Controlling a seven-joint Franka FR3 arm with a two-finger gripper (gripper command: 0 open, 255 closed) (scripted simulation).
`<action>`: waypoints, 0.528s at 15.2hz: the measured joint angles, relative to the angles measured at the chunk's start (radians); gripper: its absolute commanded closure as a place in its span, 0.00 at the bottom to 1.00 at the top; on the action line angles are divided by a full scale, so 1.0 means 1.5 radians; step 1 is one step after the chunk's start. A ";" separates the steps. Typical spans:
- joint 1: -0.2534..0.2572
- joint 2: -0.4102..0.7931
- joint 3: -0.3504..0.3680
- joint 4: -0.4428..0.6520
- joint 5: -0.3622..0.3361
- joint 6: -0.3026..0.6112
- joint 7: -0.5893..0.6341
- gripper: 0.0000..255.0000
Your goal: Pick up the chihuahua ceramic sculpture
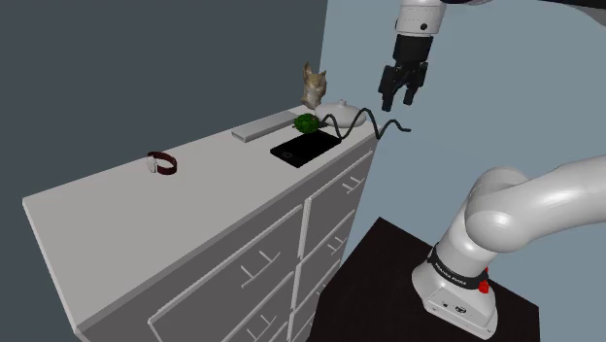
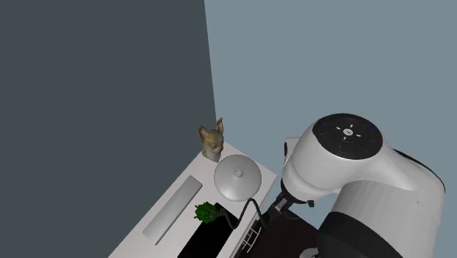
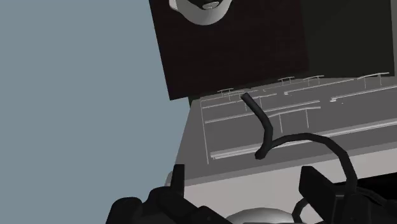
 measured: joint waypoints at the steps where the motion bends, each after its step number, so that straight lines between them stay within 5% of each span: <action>1: 0.000 0.000 0.000 0.000 0.000 0.000 0.000 0.00; 8: 0.016 0.041 -0.014 -0.028 -0.050 0.195 -0.062 0.00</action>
